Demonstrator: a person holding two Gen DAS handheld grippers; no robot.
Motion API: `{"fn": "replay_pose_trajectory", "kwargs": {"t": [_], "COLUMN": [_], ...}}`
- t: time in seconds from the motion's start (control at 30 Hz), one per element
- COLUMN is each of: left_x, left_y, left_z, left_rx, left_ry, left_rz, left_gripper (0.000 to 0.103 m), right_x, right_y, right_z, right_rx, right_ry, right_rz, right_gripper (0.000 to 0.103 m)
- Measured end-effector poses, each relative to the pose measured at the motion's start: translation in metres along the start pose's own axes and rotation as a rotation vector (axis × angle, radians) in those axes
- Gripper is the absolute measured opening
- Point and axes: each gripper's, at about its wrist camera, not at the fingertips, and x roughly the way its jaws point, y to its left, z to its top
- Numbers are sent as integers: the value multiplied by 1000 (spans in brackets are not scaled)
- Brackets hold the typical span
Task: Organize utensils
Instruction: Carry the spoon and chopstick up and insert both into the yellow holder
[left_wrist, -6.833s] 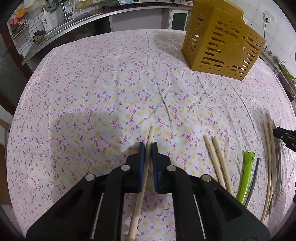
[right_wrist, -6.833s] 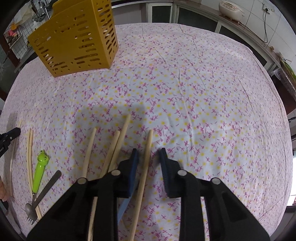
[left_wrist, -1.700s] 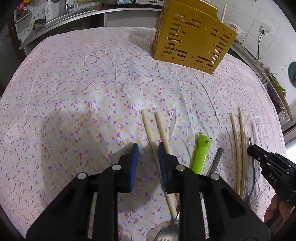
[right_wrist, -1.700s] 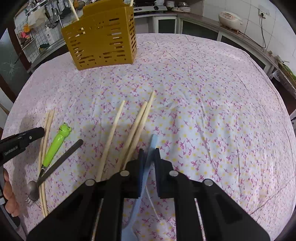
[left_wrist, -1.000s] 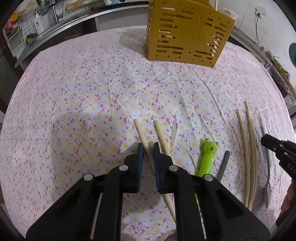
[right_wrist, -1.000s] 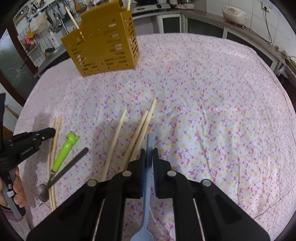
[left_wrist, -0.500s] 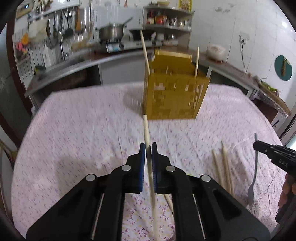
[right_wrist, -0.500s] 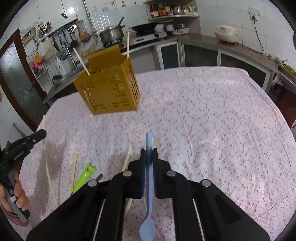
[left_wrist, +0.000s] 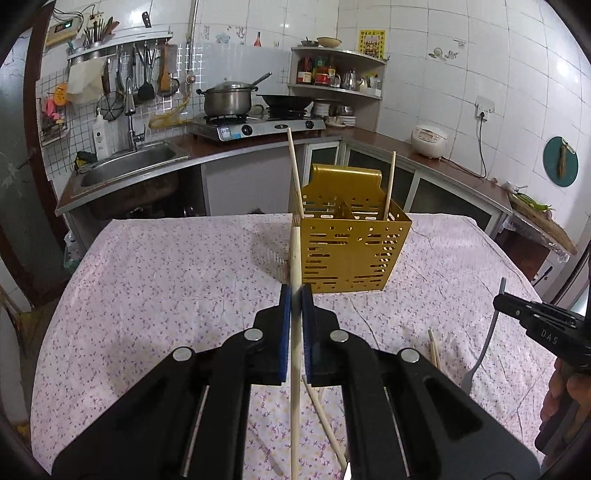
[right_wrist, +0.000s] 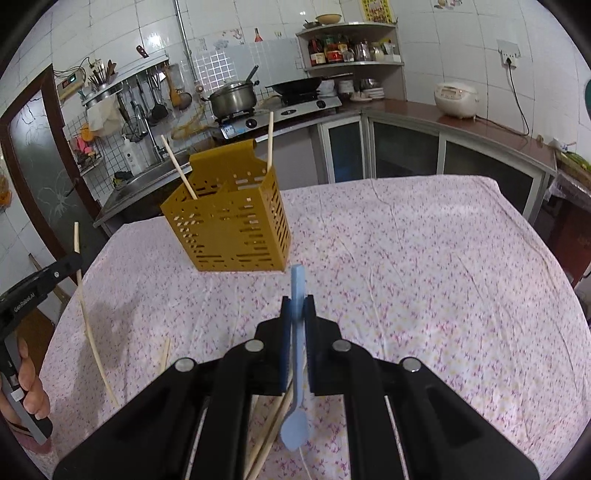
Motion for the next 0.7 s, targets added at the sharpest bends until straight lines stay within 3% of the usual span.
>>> {"fn": "replay_pose_trajectory", "kwargs": {"t": [0.37, 0.5, 0.7], "left_x": [7, 2, -4], "left_y": [4, 0, -6], "left_z": [13, 37, 105], "left_rx": [-40, -41, -70], "left_ry": [-23, -65, -190], "left_rz": [-24, -34, -62], "left_gripper": [5, 5, 4], "right_x": [-1, -7, -17], "right_y": [11, 19, 38], "right_z": [21, 47, 113], "right_rx": [-30, -36, -64], "right_ry": [-42, -88, -181], "right_rz": [8, 21, 44], "right_gripper": [7, 7, 7]}}
